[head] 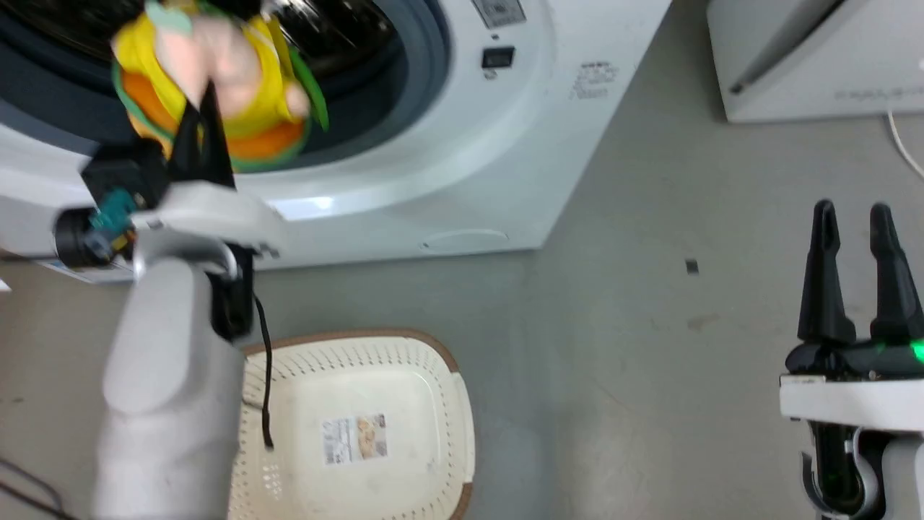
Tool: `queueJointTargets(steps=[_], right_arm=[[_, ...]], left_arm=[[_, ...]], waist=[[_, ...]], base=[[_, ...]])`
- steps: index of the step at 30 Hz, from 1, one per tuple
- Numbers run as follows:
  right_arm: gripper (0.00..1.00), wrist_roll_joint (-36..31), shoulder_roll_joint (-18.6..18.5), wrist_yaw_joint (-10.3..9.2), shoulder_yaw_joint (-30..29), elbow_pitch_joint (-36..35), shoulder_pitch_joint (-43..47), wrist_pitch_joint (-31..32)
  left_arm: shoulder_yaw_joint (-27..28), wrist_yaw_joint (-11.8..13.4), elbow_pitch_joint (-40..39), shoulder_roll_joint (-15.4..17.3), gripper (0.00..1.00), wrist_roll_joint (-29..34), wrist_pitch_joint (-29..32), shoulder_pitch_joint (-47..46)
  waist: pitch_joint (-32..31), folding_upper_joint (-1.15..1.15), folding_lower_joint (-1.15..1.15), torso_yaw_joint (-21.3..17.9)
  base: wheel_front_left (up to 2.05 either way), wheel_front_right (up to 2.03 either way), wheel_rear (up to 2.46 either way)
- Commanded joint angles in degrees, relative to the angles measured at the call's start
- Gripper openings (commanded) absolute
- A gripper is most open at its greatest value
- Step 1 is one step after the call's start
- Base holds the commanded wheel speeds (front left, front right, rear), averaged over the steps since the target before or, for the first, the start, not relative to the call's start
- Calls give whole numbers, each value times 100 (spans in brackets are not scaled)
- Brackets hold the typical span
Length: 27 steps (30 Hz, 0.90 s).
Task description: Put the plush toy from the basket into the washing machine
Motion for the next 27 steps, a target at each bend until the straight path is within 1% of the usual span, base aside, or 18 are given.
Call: queueJointTargets(steps=[1, 9, 16, 23, 27], right_arm=[[100, 28, -3, -4, 10, -32, -94, -25], [100, 140, -3, -4, 96, -79, -443, -25], [100, 287, -3, -4, 158, -101, -693, -25], [100, 403, -3, -4, 244, -104, -820, -25], [100, 435, -3, -4, 259, -96, -848, -25]], left_arm=[[30, -17, 5, 46, 0, 38, -31, -150], [354, -54, 354, 308, 0, 183, -31, -1222], [616, -47, 651, 643, 0, 266, -31, -2098], [798, 47, 713, 771, 0, 357, -31, -2386], [795, 42, 777, 854, 0, 460, -31, -2453]], waist=[[223, 0, 0, -156], [881, 0, 0, -453], [1357, 0, 0, -706], [1595, 0, 0, -880], [1656, 0, 0, -933]], base=[[0, 0, 0], [0, 0, 0], [0, 0, 0], [0, 0, 0], [0, 0, 0]])
